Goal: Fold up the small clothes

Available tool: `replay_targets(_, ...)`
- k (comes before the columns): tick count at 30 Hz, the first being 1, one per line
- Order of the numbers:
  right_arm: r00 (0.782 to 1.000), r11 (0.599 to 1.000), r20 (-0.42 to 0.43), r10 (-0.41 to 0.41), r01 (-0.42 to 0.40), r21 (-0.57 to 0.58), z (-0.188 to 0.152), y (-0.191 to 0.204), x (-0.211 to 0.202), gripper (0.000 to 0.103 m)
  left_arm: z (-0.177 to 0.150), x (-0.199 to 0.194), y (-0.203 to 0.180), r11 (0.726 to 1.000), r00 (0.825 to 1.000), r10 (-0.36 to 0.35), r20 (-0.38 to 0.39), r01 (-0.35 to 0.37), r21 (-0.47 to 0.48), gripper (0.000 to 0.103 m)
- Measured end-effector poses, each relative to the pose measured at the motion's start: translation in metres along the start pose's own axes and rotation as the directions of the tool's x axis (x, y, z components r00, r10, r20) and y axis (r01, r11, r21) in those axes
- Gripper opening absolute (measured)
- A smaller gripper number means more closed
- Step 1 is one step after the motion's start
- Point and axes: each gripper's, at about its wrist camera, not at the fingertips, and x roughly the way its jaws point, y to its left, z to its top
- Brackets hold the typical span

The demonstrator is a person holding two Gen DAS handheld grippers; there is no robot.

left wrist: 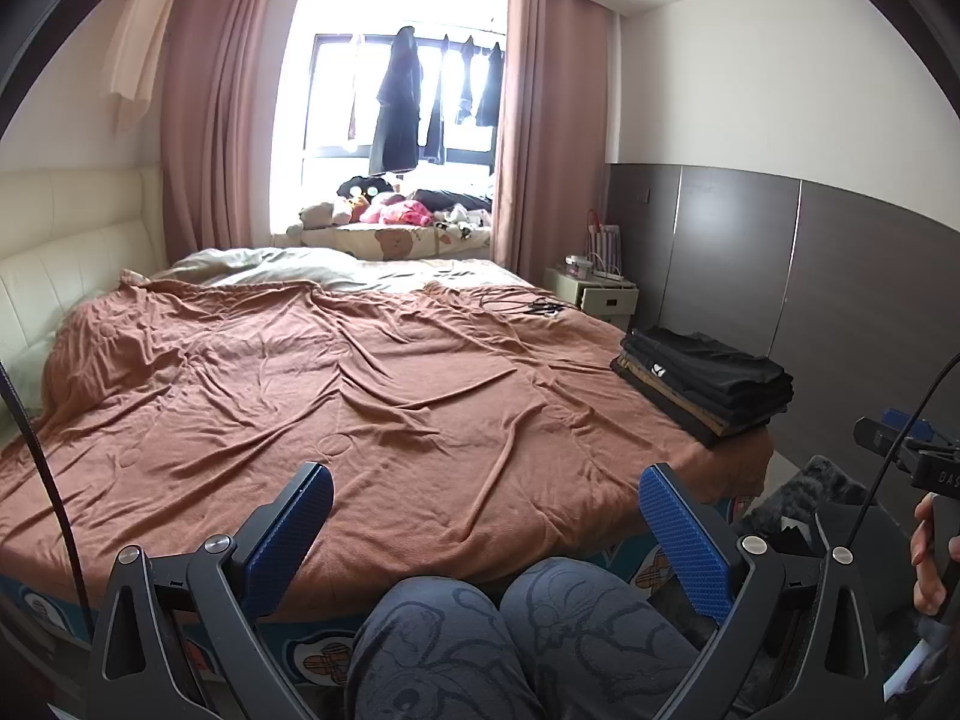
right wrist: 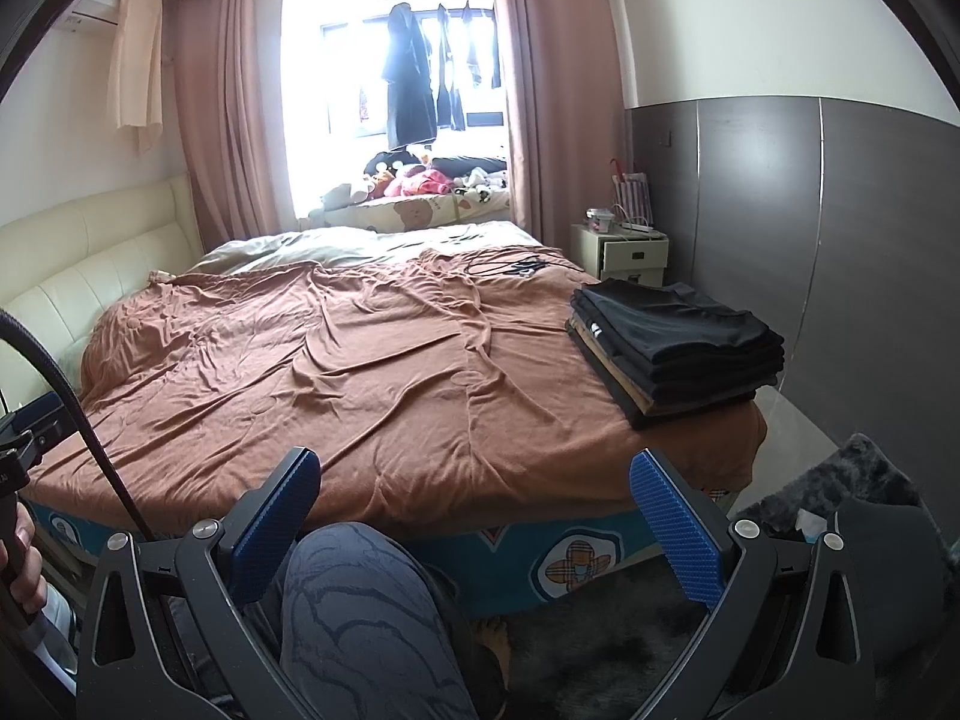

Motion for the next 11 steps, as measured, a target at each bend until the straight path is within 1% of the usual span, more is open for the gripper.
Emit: replay_targets(11,1.0,1.0,-0.009,-0.003,0.003,-0.002,-0.0006,-0.0022,0.0004,0.103,-0.0011,-0.0007,-0.0029,1.0,1.0,0.001,0.001,-0.001,0.003,0.103)
